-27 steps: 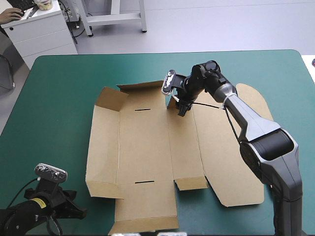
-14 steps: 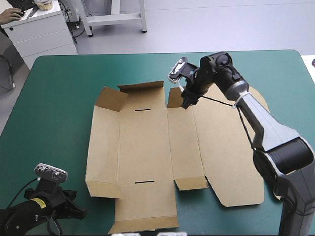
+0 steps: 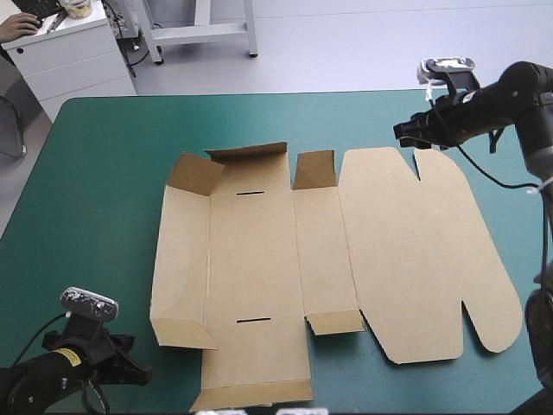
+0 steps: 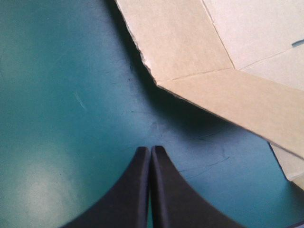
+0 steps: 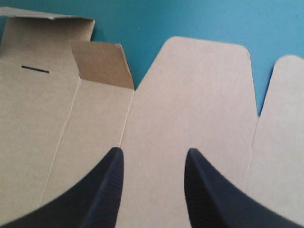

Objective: Fold the box

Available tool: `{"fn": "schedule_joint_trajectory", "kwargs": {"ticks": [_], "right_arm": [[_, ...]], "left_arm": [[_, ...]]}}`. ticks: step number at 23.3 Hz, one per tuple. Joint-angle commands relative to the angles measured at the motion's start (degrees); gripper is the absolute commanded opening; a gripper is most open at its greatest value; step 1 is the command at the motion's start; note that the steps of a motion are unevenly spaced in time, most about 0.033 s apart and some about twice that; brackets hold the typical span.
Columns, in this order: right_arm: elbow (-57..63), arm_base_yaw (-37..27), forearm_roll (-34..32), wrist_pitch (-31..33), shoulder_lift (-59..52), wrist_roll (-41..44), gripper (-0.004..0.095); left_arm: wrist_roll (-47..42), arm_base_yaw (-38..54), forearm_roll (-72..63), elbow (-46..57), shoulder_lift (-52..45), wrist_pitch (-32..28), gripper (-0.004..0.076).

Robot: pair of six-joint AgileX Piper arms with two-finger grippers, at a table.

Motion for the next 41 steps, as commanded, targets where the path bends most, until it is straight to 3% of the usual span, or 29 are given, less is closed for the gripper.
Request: {"fn": "schedule_joint_trajectory", "kwargs": {"ticks": [1, 8, 15, 26, 29, 32, 37, 39, 41], "right_arm": [[10.39, -1.57, -0.02, 0.66, -9.47, -2.47, 0.0332], [32.34, -1.57, -0.46, -3.94, -24.75, -6.05, 0.0332], [46.77, -1.57, 0.31, -5.24, -39.52, -5.48, 0.0332], [53.47, -1.57, 1.32, -6.50, -52.60, -5.40, 0.0332], [53.57, -1.57, 1.04, -6.27, -52.99, -5.40, 0.0332], [53.57, -1.57, 1.04, -6.27, -52.99, -5.40, 0.0332], [53.57, -1.57, 0.80, -6.27, -52.99, -5.40, 0.0332], [53.57, -1.57, 0.78, -6.27, -52.99, -5.40, 0.0332], [53.57, -1.57, 0.55, -6.27, -52.99, -5.61, 0.0332]], "left_arm": [[-0.10, -0.29, -1.03, -1.76, 0.67, -2.47, -0.0010], [-0.50, -0.29, -1.81, -10.48, 0.79, 2.26, -0.0010], [-2.35, -0.29, -3.01, -22.20, 5.61, 1.23, -0.0010], [-1.22, -0.29, -5.55, -34.90, 29.01, 2.96, -0.0010], [5.26, -0.29, -13.57, -38.34, 36.29, 5.60, -0.0008], [8.52, -0.29, -18.61, -40.05, 40.22, 5.82, -0.0009], [4.93, 0.48, -11.55, -40.23, 41.16, 2.87, -0.0008], [4.25, 3.82, -11.53, -40.23, 41.28, 3.24, 0.0016], [4.25, 9.42, -13.30, -40.23, 41.39, 5.32, 0.0154]]}}
